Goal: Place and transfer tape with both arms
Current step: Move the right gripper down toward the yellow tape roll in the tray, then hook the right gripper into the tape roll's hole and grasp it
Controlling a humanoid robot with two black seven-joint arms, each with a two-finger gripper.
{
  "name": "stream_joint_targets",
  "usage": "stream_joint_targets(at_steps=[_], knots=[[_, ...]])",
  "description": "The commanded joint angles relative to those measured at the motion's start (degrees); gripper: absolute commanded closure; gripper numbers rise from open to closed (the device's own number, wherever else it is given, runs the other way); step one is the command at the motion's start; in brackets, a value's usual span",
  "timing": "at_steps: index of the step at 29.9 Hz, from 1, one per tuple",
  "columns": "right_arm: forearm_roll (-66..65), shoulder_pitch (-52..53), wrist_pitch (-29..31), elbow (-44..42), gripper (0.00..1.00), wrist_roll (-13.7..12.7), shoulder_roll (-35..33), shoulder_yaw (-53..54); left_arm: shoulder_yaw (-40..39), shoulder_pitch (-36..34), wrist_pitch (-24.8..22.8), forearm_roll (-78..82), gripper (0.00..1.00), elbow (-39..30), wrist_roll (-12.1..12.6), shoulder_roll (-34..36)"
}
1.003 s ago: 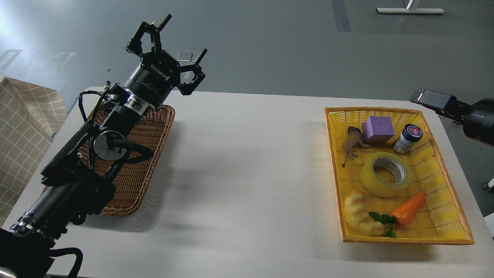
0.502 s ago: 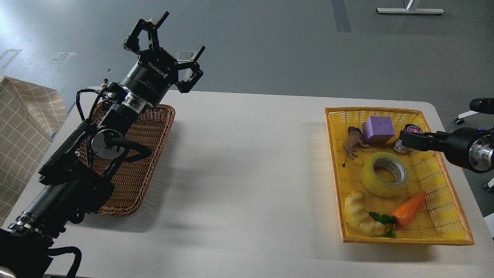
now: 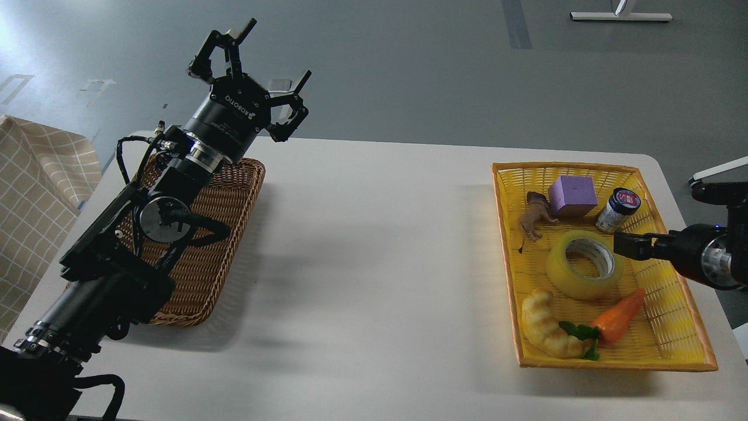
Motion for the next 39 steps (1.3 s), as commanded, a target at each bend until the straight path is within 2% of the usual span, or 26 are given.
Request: stream_joint_targets(at_steps=[1, 14, 17, 19, 21, 24, 29, 36, 39], knots=[[0.18, -0.28, 0.00, -1.24, 0.13, -0.28, 1.02, -0.04, 0.00, 0.01, 0.00, 0.00, 0.02, 0.00, 0.00, -0.11], [0.35, -0.28, 0.00, -4.84, 0.23, -1.42, 6.12, -0.74, 0.00, 0.27, 0.00, 0.00, 0.02, 0.08, 0.00, -0.03], [0.70, 0.07, 0.00, -5.80, 0.33, -1.42, 6.82, -1.71, 0.00, 0.36, 0.00, 0.00, 0.02, 0.08, 0.09, -0.11], [0.79, 0.25, 0.00, -6.16, 0.34, -1.42, 7.35, -1.80, 0.00, 0.36, 0.00, 0.00, 0.02, 0.08, 0.09, -0.11], [0.97, 0.42, 0.00, -6.51, 0.40, -1.42, 8.14, -1.71, 0.09, 0.36, 0.00, 0.00, 0.02, 0.08, 0.00, -0.11], [0.97, 0.42, 0.00, -6.86, 0.41, -1.42, 8.67, -1.80, 0.09, 0.45, 0.00, 0.00, 0.02, 0.08, 0.09, -0.03], [1.14, 0.42, 0.00, -7.48, 0.52, -1.42, 9.20, -1.80, 0.09, 0.54, 0.00, 0.00, 0.02, 0.08, 0.09, 0.15], [1.58, 0.69, 0.00, -7.48, 0.58, -1.42, 9.55, -1.71, 0.09, 0.63, 0.00, 0.09, 0.02, 0.08, 0.09, 0.06], [3.16, 0.78, 0.00, -7.65, 0.70, -1.42, 9.55, -1.71, 0.09, 0.71, 0.00, 0.09, 0.02, 0.08, 0.09, 0.06]])
